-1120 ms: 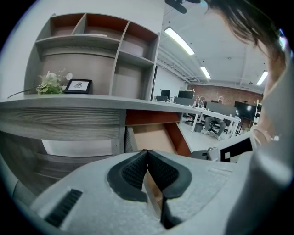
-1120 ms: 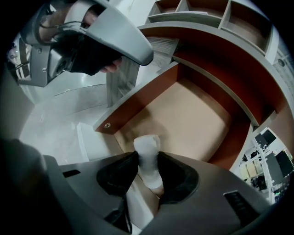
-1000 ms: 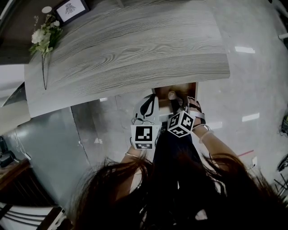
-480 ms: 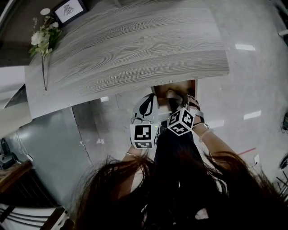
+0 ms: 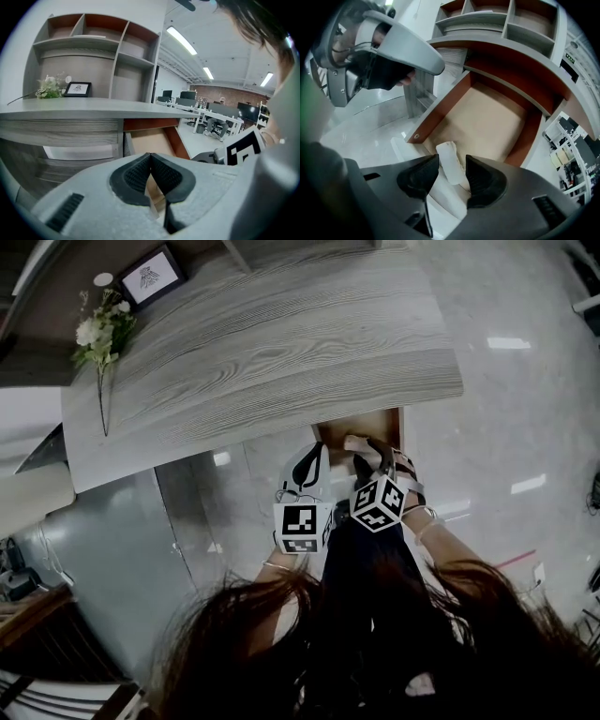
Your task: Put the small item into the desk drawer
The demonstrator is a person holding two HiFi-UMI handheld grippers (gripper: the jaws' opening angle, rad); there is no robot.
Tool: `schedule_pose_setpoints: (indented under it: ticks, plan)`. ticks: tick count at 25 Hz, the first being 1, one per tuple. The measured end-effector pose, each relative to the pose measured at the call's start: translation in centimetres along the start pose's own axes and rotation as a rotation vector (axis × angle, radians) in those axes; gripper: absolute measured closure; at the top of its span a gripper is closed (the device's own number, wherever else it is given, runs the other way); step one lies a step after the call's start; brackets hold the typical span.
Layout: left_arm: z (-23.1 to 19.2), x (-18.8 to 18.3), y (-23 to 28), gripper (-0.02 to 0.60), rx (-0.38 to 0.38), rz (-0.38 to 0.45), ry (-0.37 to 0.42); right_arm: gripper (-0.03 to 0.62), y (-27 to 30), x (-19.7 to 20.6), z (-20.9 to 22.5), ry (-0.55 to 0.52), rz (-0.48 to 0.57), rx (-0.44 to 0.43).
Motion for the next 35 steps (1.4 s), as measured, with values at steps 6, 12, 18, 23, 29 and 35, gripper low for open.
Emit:
schedule_pose_setpoints:
  ticks: [6, 12, 18, 23, 29, 35]
  plan:
    - [1.1, -1.5, -1.0, 0.566, 0.01, 0.012, 0.013, 0.431, -2.4, -0.7, 1.0, 0.03, 0.018, 0.041]
    - [2.6, -3.5, -2.4, 0.566, 0.017, 0.017, 0.027, 0.453, -5.3, -1.8, 2.5, 0.063, 0.04, 0.076]
    - [3.7, -5.9, -3.5, 0.566, 0.019, 0.038, 0.038, 0.472, -7.7, -3.1, 4.1, 0.094, 0.052, 0.093]
    - [3.9, -7.6, -4.6, 0.566, 0.003, 0.038, 0.042, 0.49, -9.8, -4.4, 5.1, 0.106, 0.068, 0.101]
    - [4.4, -9.7, -5.5, 0.566, -0.013, 0.055, 0.038, 0.509, -12.0, -5.8, 6.6, 0.154, 0.089, 0.107]
    - [4.9, -11.3, -7.0, 0.566, -0.034, 0.064, 0.016, 0.52, -14.5, -7.2, 8.0, 0.165, 0.115, 0.134]
Point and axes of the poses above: the fingertips, and each gripper's own axes: y forward along the fingers, z to its right, x out of its underside, the point moved 3 cm from there along -y, backward along the fingers, and after that the axes turned 13 degrees about -y, right-handed, at the moved point
